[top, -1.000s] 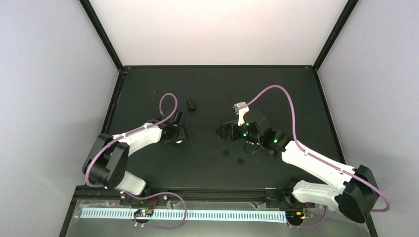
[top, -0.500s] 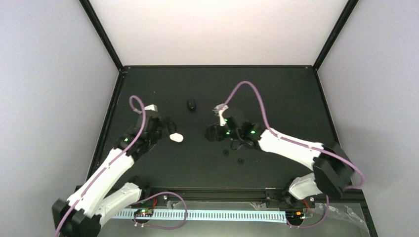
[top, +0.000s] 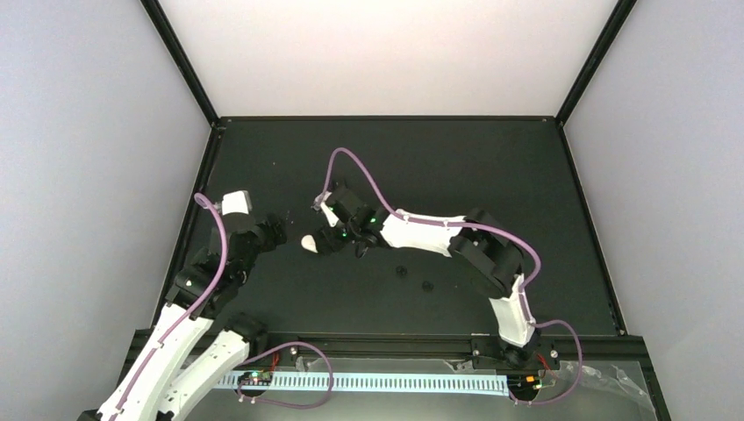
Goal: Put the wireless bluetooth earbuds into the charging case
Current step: Pick up the charging case at the center of the board.
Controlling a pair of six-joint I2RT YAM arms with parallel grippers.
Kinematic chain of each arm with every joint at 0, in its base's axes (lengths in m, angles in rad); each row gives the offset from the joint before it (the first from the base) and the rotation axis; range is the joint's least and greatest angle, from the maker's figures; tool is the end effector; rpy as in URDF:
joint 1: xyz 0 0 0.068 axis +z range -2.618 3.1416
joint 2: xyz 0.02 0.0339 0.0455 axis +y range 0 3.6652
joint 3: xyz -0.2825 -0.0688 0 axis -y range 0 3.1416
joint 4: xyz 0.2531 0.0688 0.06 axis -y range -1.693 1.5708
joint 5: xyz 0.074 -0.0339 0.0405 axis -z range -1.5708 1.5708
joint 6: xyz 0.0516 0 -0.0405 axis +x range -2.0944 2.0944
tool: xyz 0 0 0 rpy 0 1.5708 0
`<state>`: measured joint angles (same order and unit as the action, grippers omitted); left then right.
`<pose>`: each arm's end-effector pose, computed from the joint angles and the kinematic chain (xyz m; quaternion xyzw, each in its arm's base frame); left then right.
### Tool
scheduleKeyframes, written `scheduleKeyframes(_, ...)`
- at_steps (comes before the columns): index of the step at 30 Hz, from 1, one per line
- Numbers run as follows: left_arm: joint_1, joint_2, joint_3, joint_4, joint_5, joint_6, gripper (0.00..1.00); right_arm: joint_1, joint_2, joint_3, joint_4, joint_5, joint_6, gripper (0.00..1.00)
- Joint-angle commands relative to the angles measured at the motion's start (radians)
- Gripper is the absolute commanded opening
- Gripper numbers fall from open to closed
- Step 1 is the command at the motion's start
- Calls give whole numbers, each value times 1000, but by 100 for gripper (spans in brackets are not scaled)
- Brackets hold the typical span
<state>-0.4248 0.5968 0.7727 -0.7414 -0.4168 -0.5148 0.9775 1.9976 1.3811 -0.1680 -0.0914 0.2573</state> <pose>0.1246 -0.0335 0.3107 -0.1381 0.8520 -0.0517 0.5023 0.2571 0.3897 0.1847 -0.3415 0.8574 0.2560 0.2876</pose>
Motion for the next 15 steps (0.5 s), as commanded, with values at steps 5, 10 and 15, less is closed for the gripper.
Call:
scheduleKeyframes(5,8,-57,15,-41,-92,67,99,25,168,214,-119,-19,-109,86)
scheduleKeyframes(10,8,-58,14,-39,-89,70,99,26,230,300,-154,-26,-124,85)
scheduleKeyframes(15,8,-50,14,-33,-82,72,99,31,277,348,-189,-12,-141,82)
